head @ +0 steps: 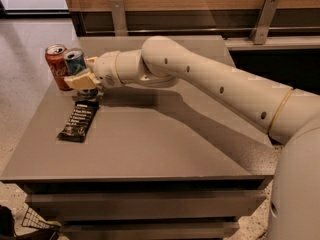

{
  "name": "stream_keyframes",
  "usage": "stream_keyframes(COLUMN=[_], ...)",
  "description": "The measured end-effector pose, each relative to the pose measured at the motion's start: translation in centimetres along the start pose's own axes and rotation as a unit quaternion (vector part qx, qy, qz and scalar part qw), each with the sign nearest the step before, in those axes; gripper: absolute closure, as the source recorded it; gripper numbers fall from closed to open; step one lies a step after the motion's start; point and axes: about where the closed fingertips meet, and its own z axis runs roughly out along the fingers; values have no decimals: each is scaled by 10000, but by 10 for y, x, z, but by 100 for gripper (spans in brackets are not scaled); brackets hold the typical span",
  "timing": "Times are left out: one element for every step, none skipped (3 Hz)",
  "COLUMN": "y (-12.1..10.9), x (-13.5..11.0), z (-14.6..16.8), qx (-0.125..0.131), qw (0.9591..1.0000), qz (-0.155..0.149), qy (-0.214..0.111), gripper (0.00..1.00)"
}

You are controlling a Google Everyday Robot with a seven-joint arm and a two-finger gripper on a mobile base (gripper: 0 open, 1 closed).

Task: Move redbull can near coke can

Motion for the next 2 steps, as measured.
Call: stream_keyframes(y=[2, 4], x=[0, -1], z=[2, 4], qx=[-22, -43], qw=[10000, 10000], qz=[-1, -4], qy=[-2, -5], gripper=[83, 59])
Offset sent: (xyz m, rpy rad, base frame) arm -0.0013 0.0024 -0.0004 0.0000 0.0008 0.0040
